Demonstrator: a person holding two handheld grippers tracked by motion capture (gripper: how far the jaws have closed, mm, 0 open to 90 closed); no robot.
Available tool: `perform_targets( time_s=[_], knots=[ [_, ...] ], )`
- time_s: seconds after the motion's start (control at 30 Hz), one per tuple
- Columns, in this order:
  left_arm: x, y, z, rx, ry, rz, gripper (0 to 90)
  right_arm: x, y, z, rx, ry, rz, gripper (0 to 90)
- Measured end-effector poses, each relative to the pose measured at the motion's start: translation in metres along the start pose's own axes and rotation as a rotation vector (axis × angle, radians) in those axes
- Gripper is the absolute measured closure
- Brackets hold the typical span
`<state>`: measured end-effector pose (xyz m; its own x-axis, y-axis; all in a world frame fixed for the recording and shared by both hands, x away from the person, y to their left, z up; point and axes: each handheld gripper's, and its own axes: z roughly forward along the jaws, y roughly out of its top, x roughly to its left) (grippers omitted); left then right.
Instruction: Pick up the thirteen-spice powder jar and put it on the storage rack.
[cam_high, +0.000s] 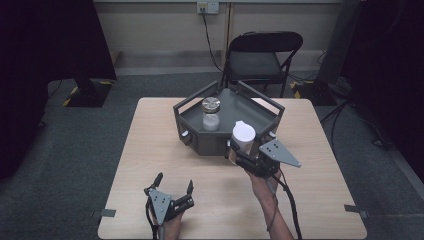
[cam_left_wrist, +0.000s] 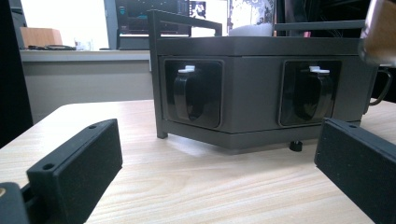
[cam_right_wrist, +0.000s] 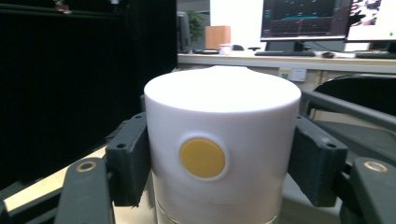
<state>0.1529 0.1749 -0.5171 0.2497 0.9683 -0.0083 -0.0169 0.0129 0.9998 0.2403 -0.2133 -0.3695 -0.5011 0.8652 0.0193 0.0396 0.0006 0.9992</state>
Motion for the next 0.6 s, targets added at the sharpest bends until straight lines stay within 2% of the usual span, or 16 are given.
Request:
perform_targets(
  time_s=[0.1, 0.3, 0.47, 0.6],
  knots=[
    [0.000, 0.000, 0.000, 0.000, 0.000, 0.000, 0.1, -0.002, 0.012, 0.008, -0.002, -0.025, 0.013, 30.0],
    [0.000, 0.000, 0.000, 0.000, -0.001, 0.000, 0.1, -0.003, 0.031, 0.029, -0.007, -0.076, -0.002, 30.0],
    [0.000, 0.000, 0.000, 0.000, -0.001, 0.001, 0.1, -0.005, 0.037, 0.049, -0.002, -0.113, 0.006, 30.0],
    [0.000, 0.000, 0.000, 0.000, -0.001, 0.000, 0.2, -0.010, 0.041, 0.066, 0.025, -0.135, 0.016, 29.9]
  ],
)
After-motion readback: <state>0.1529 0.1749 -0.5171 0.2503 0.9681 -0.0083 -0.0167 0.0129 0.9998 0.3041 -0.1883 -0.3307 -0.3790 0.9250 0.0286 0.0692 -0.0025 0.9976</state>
